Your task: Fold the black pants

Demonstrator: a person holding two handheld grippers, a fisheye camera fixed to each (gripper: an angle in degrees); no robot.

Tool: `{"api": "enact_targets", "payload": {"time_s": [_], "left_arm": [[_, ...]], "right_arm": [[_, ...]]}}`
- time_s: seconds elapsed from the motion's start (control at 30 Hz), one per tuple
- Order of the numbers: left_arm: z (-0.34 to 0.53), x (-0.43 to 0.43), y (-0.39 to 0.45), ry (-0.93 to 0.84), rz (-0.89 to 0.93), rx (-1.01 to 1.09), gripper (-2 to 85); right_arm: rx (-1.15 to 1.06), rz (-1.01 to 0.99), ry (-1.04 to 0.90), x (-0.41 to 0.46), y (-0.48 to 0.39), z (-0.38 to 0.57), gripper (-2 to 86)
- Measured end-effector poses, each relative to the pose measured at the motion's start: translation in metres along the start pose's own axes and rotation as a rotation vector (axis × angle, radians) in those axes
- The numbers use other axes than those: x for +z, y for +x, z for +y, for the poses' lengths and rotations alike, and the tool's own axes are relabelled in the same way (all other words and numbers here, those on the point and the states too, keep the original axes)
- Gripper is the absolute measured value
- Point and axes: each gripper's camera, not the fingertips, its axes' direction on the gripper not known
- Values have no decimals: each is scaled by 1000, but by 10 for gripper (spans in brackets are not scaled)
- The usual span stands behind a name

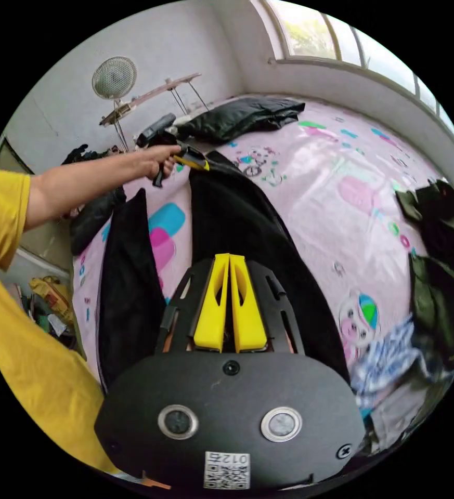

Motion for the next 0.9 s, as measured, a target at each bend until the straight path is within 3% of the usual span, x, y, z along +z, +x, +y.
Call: {"api": "enact_targets", "payload": {"time_s": [0.13, 0.33, 0.57, 0.9], "left_arm": [[-16, 6, 5, 9, 88, 9, 3], [-41, 3, 32, 125, 285, 114, 3], [7, 7, 27, 120, -3, 235, 4], [44, 66, 16, 96, -39, 227, 4]], "right_arm": [[-32, -63, -57, 63, 5, -87, 0], [43, -5, -45, 119, 17, -154, 0], [106, -20, -94, 168, 40, -201, 0], [53, 206, -55, 188, 39, -237, 0]]}}
